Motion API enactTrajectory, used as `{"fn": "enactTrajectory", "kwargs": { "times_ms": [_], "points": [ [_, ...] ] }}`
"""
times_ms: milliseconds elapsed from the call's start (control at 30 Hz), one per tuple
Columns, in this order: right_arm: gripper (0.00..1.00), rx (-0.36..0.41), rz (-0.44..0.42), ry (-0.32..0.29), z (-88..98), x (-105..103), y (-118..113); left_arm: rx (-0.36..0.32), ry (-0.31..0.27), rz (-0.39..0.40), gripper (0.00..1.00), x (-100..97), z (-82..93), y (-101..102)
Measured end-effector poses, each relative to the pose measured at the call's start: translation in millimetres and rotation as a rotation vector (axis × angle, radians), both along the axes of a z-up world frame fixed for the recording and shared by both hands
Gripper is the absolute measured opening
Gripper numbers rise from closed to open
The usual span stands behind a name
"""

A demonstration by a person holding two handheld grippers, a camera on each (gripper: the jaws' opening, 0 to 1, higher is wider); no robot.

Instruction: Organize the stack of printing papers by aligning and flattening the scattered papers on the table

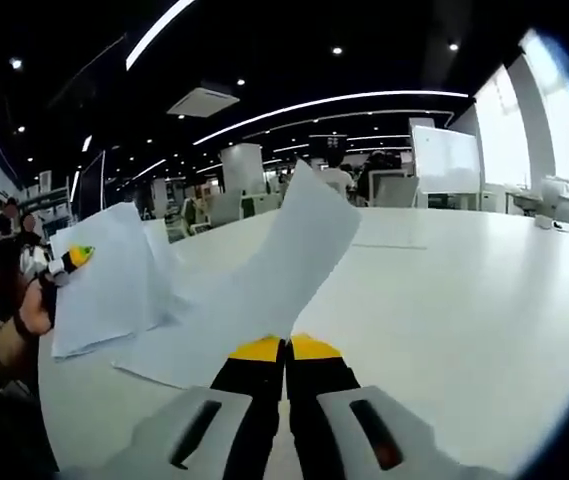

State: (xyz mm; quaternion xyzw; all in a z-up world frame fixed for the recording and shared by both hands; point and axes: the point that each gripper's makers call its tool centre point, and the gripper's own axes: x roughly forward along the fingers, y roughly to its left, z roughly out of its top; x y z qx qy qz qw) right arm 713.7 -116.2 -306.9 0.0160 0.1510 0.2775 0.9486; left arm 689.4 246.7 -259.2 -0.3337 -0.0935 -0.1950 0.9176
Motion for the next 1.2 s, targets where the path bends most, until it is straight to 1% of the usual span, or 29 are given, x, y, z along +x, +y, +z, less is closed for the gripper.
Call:
{"fn": "enactTrajectory", "kwargs": {
  "times_ms": [167, 333, 467, 767, 933, 1200],
  "points": [
    [0.0, 0.01, -0.014, -0.04, 11.5, 0.3, -2.8, 0.001, 0.001, -0.001, 0.1, -0.2, 0.0, -0.3],
    [0.0, 0.005, -0.014, -0.045, 13.1, 0.4, -3.2, 0.001, 0.001, -0.001, 0.1, -0.2, 0.0, -0.3],
    [0.0, -0.004, -0.026, -0.074, 20.3, -0.2, -5.6, 0.001, 0.001, -0.001, 0.1, -0.6, -0.1, -0.8],
    [0.0, -0.009, -0.014, -0.093, 26.7, -2.8, -2.7, 0.0, 0.0, 0.0, 0.1, -0.8, -0.1, -1.0],
    [0.0, -0.012, -0.014, -0.12, 36.1, -4.6, -3.4, 0.0, 0.001, 0.0, 0.1, -0.8, 0.0, -1.0],
    [0.0, -0.002, -0.015, -0.142, 45.7, -5.9, -3.9, 0.0, 0.0, 0.0, 0.1, -0.2, 0.0, -0.7]
  ]
}}
